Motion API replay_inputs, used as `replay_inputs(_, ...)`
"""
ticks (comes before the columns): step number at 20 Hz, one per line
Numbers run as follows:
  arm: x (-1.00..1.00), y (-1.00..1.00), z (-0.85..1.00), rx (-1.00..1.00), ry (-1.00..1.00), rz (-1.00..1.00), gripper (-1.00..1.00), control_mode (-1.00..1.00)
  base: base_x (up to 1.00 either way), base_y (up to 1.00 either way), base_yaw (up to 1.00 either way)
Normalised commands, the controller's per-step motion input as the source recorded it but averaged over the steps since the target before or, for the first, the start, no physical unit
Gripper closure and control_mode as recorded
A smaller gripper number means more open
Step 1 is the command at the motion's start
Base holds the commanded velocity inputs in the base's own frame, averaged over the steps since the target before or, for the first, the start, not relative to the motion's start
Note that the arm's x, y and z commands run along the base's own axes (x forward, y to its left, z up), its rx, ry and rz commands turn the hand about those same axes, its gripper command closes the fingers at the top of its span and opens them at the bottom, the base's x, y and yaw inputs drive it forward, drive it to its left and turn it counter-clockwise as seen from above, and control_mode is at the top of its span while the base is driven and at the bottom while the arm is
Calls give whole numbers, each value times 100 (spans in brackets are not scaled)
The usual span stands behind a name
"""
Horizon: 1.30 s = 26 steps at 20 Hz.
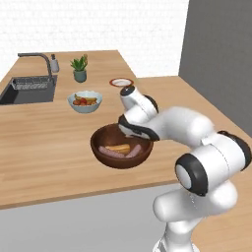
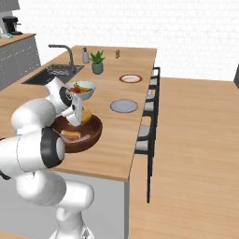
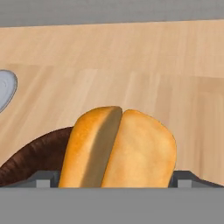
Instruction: Place one bun and one sausage from the bowl on each plate.
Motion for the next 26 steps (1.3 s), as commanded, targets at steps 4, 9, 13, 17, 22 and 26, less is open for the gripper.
replay_inputs(4, -100, -62, 83, 12, -5, 9, 100, -100, 0, 0, 0)
replay_inputs(9, -100, -94, 40, 20, -22, 19, 100, -100, 0, 0, 0)
replay_inputs(13, -65, -44, 6, 6, -5, 13, 100, -100, 0, 0, 0)
replay_inputs(17, -24, -9, -14, -4, 7, 0, 100, -100, 0, 0, 0)
replay_inputs(22, 0, 0, 0, 0, 0, 0, 100, 100, -51, -97, 1)
replay_inputs(26, 0, 0, 0, 0, 0, 0, 100, 100, 33, -100, 3)
